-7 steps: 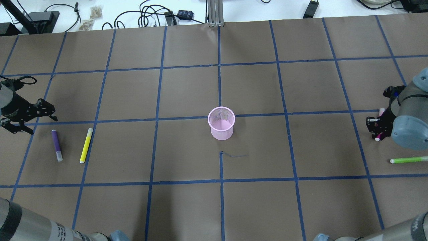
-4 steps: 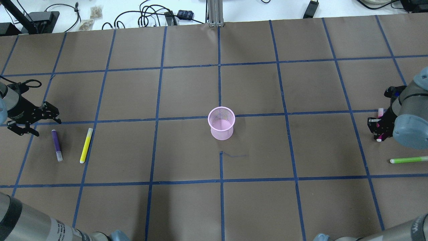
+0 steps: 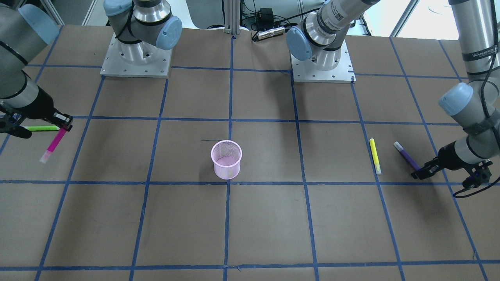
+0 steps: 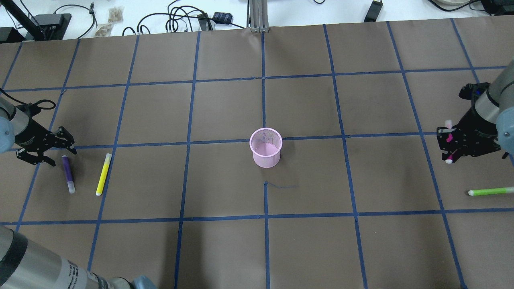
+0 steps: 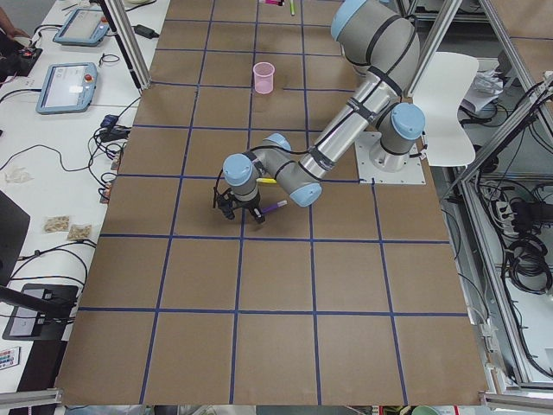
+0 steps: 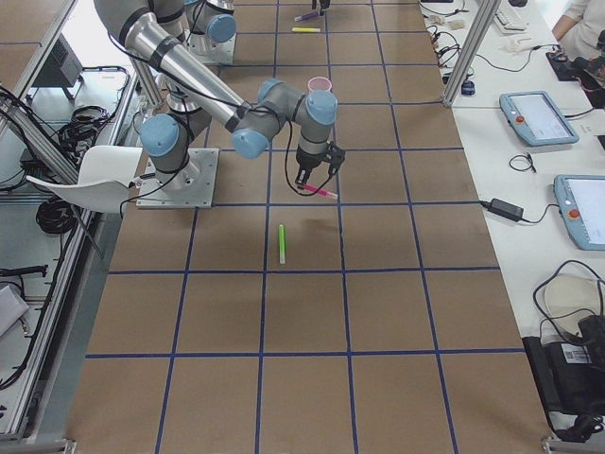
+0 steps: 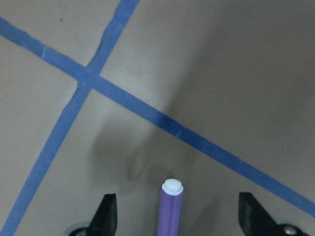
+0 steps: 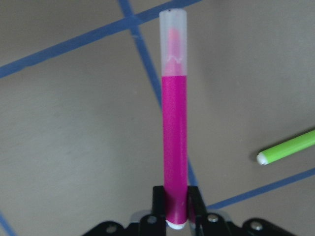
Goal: Insert purple and pink pens into pink cup
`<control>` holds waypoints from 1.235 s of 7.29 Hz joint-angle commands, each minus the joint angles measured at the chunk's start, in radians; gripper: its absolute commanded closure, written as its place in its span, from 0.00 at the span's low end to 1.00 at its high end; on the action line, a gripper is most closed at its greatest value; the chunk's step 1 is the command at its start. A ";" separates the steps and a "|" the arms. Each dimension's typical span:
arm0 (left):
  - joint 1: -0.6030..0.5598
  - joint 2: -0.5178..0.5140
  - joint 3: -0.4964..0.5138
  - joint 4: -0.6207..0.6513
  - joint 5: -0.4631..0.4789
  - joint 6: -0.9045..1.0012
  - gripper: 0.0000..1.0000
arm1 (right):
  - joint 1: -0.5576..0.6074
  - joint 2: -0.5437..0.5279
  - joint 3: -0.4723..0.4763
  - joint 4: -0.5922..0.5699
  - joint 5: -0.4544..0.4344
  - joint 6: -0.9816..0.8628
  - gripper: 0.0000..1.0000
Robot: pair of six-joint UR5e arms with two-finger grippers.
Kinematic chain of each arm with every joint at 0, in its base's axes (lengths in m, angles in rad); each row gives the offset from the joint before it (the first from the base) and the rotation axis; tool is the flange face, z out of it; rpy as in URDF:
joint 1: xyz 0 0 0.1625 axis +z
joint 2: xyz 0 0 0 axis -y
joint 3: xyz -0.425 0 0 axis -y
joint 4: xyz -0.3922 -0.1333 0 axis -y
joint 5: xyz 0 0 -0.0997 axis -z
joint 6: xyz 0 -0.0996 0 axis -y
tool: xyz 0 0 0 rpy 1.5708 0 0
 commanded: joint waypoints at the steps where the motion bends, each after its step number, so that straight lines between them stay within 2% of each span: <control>1: 0.000 -0.006 0.004 -0.013 0.000 0.003 0.66 | 0.251 -0.052 -0.078 0.172 0.219 0.257 0.96; 2: 0.000 -0.006 0.004 -0.031 0.000 0.008 0.98 | 0.330 -0.019 -0.139 0.181 0.332 0.435 0.95; 3: 0.000 -0.004 0.010 -0.063 -0.001 0.014 1.00 | 0.396 0.041 -0.205 0.186 0.469 0.611 0.95; 4: 0.001 -0.004 0.010 -0.067 -0.001 0.015 1.00 | 0.460 0.085 -0.231 0.171 0.551 0.807 0.96; 7: -0.011 0.068 0.045 -0.081 0.002 0.015 1.00 | 0.579 0.149 -0.229 0.076 0.714 1.083 0.98; 9: -0.026 0.129 0.186 -0.252 0.048 0.014 1.00 | 0.596 0.201 -0.233 0.016 0.825 1.201 0.98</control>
